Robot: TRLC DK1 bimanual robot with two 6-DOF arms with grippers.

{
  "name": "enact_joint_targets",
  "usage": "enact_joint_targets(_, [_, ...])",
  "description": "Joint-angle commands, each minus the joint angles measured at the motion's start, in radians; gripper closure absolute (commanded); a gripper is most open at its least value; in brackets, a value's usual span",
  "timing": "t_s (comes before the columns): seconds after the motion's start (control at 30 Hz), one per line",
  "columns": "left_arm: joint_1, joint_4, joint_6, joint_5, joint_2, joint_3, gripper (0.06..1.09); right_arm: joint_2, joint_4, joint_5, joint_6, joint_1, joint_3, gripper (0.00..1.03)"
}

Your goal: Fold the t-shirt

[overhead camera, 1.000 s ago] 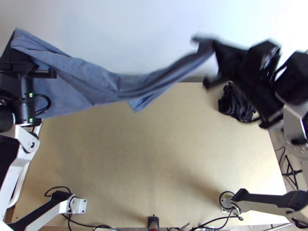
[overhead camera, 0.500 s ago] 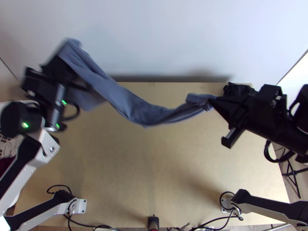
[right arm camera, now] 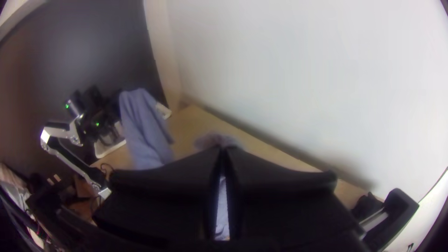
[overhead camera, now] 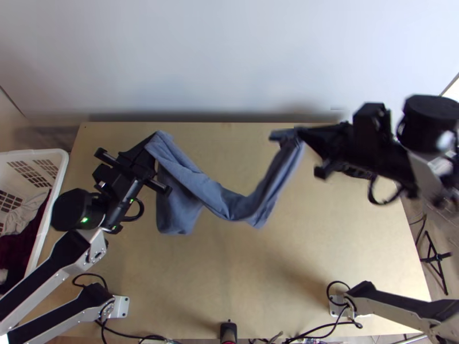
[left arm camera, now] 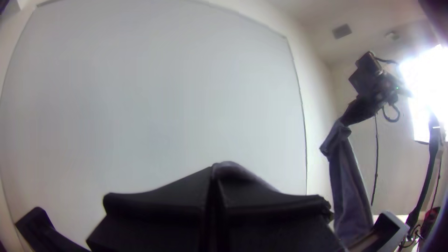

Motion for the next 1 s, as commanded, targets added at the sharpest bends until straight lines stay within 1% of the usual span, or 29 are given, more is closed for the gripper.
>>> enact_joint_targets(0.0, [0.102, -0.050, -0.163, 0.054, 0.066, -0.070, 1.05, 0.111, 0.294, -0.102, 0.129, -0.163, -0.227, 1.00])
enact_joint_targets(0.1, [0.123, -0.047, -0.195, 0.057, 0.134, -0.085, 1.05, 0.158, 0.453, -0.101, 0.190, -0.204, -0.345, 1.00])
enact_joint_targets(0.17, [0.146, -0.045, -0.212, 0.057, 0.195, -0.079, 1.05, 0.188, 0.553, -0.099, 0.208, -0.221, -0.424, 1.00])
enact_joint_targets(0.23, [0.182, -0.045, -0.264, 0.063, 0.270, -0.056, 1.05, 0.223, 0.636, -0.099, 0.233, -0.248, -0.491, 1.00])
enact_joint_targets(0.33, [0.217, -0.050, -0.316, 0.074, 0.373, -0.019, 1.05, 0.263, 0.705, -0.091, 0.225, -0.276, -0.562, 1.00])
enact_joint_targets(0.47, [0.241, -0.036, -0.333, 0.066, 0.508, 0.028, 1.05, 0.310, 0.791, -0.067, 0.190, -0.296, -0.634, 1.00])
enact_joint_targets(0.57, [0.261, -0.018, -0.352, 0.023, 0.617, 0.099, 1.05, 0.353, 0.901, -0.015, 0.185, -0.313, -0.670, 1.00])
enact_joint_targets(0.63, [0.286, -0.016, -0.381, -0.035, 0.715, 0.189, 1.05, 0.389, 0.968, 0.030, 0.187, -0.321, -0.674, 1.00])
enact_joint_targets(0.7, [0.307, -0.018, -0.401, -0.059, 0.787, 0.278, 1.05, 0.419, 1.034, 0.097, 0.192, -0.321, -0.664, 1.00])
enact_joint_targets(0.77, [0.315, -0.019, -0.401, -0.124, 0.839, 0.359, 1.05, 0.435, 1.117, 0.179, 0.207, -0.321, -0.657, 1.00])
enact_joint_targets(0.8, [0.315, -0.024, -0.401, -0.171, 0.861, 0.404, 1.05, 0.438, 1.154, 0.211, 0.215, -0.322, -0.654, 1.00])
enact_joint_targets(0.83, [0.318, -0.031, -0.402, -0.211, 0.881, 0.447, 1.05, 0.438, 1.177, 0.240, 0.219, -0.325, -0.643, 1.00])
enact_joint_targets(0.87, [0.321, -0.038, -0.405, -0.231, 0.893, 0.482, 1.05, 0.439, 1.186, 0.260, 0.224, -0.331, -0.629, 1.00])
enact_joint_targets(0.97, [0.335, -0.038, -0.408, -0.265, 0.938, 0.583, 1.05, 0.462, 1.215, 0.338, 0.241, -0.345, -0.555, 1.00])
